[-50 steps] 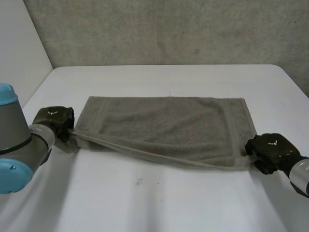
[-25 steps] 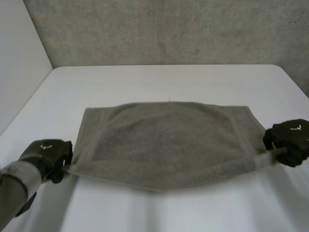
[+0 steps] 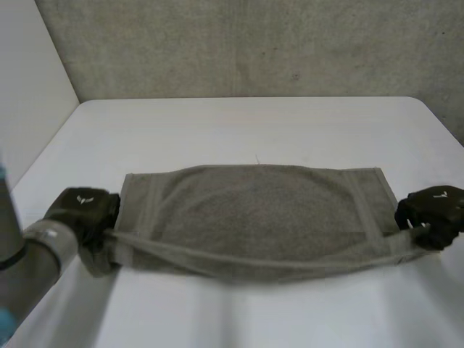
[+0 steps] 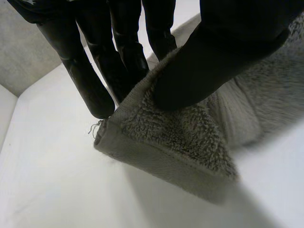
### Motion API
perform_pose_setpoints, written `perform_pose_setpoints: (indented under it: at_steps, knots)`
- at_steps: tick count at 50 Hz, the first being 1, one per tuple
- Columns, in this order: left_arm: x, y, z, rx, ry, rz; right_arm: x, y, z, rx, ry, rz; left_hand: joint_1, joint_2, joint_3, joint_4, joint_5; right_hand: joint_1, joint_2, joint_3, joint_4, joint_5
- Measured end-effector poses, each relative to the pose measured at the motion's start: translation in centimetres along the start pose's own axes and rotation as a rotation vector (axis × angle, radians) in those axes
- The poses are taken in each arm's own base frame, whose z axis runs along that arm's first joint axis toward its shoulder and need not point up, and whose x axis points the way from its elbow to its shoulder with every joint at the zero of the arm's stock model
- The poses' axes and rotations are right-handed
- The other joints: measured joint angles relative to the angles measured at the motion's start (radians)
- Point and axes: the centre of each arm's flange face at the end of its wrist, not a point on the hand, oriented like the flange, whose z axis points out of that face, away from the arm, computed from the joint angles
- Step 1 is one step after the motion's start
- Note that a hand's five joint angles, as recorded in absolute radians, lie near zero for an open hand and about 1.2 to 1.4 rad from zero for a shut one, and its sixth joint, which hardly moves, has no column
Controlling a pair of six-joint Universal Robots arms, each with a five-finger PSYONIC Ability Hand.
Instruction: Fold the towel.
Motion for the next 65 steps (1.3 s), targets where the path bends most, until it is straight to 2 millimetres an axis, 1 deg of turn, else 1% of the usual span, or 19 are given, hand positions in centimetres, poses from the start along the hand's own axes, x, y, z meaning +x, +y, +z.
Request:
perform_pose_setpoints:
  at_steps: [1,2,4,5,8,9,12,13,14,21,31,40,58,60,61,62,63,64,65]
  knots:
    - [0.0,0.0,0.0,0.000,0.000,0.000,0.0,0.0,0.0,0.000,0.000,0.000,0.000,0.000,0.000,0.000,0.000,0.000,0.000,0.000,0.000,0.000]
    - [0.0,-0.4,1.6,0.009,-0.002,-0.001,0.4,-0.3,1.4,0.012,0.004,0.024,0.000,0.000,0.000,0.000,0.000,0.000,0.000,0.007,0.000,0.000]
    - [0.0,-0.7,2.7,0.015,-0.002,-0.001,0.6,-0.6,2.1,0.021,0.009,0.035,0.000,0.000,0.000,0.000,0.000,0.000,0.000,0.009,0.000,0.000]
    - [0.1,-1.1,4.0,0.024,-0.002,-0.002,0.8,-0.9,3.0,0.032,0.018,0.050,0.000,0.000,0.000,0.000,0.000,0.000,0.000,0.010,0.000,0.000]
    - [0.2,-1.6,5.7,0.036,-0.002,-0.003,1.2,-1.4,4.3,0.053,0.034,0.069,0.000,0.000,0.000,0.000,0.000,0.000,0.000,0.010,0.000,0.000]
    - [0.3,-2.0,6.9,0.046,-0.003,-0.003,1.5,-1.9,5.2,0.073,0.049,0.081,0.000,0.000,0.000,0.000,0.000,0.000,0.000,0.010,0.000,0.001]
    - [0.4,-2.3,7.9,0.056,-0.004,-0.004,1.7,-2.3,6.0,0.089,0.063,0.091,0.000,0.000,0.000,0.000,0.000,0.000,0.005,0.013,0.000,0.001]
    - [0.4,-2.8,9.4,0.072,-0.007,-0.004,1.9,-2.7,6.6,0.106,0.076,0.097,0.000,0.000,0.000,0.000,0.000,0.000,0.010,0.013,0.000,0.003]
    - [0.5,-3.0,9.9,0.078,-0.009,-0.004,2.3,-3.3,7.5,0.133,0.099,0.106,0.000,0.000,0.000,0.000,0.000,0.000,0.010,0.013,0.000,0.002]
    - [0.6,-4.2,13.9,0.134,-0.025,-0.003,2.9,-5.1,10.3,0.224,0.176,0.107,0.000,0.000,0.000,0.000,0.000,0.000,0.010,0.013,0.001,0.005]
    - [0.8,-4.4,17.9,0.171,-0.067,-0.003,3.6,-5.7,13.1,0.276,0.263,0.087,0.000,0.000,0.000,0.000,0.000,0.000,0.010,0.013,0.004,0.005]
    - [1.0,-3.9,19.6,0.179,-0.080,0.000,4.2,-5.0,14.5,0.255,0.304,0.087,0.000,0.000,0.000,0.000,0.000,0.000,0.010,0.013,0.004,0.005]
    - [1.3,-3.9,20.3,0.194,-0.072,-0.002,4.2,-5.3,14.9,0.250,0.311,0.079,0.000,0.000,0.001,0.000,0.000,-0.003,0.008,0.015,0.003,0.004]
    - [1.3,-4.0,20.3,0.198,-0.073,-0.003,4.1,-5.3,14.7,0.237,0.309,0.075,-0.015,-0.073,-0.055,-0.056,-0.039,-0.198,-0.152,-0.143,-0.169,-0.127]
    - [1.3,-4.1,20.3,0.204,-0.074,-0.003,4.1,-5.3,14.6,0.226,0.309,0.069,-0.299,-0.360,-0.334,-0.337,-0.321,-0.378,-0.308,-0.302,-0.327,-0.271]
    - [1.3,-4.1,20.3,0.204,-0.074,-0.003,4.1,-5.3,14.6,0.226,0.309,0.069,-0.299,-0.360,-0.334,-0.337,-0.321,-0.378,-0.308,-0.302,-0.327,-0.271]
    - [1.3,-4.1,20.3,0.209,-0.075,-0.003,4.1,-5.4,14.4,0.215,0.313,0.062,-0.344,-0.406,-0.402,-0.407,-0.365,-0.570,-0.509,-0.505,-0.510,-0.446]
    - [1.3,-4.2,20.3,0.214,-0.076,-0.003,4.2,-5.4,14.2,0.206,0.319,0.054,-0.563,-0.613,-0.611,-0.615,-0.602,-0.770,-0.698,-0.677,-0.701,-0.635]
    - [1.4,-4.3,20.3,0.219,-0.077,-0.002,4.2,-5.5,14.1,0.201,0.324,0.049,-0.633,-0.694,-0.693,-0.679,-0.665,-0.906,-0.810,-0.805,-0.816,-0.754]
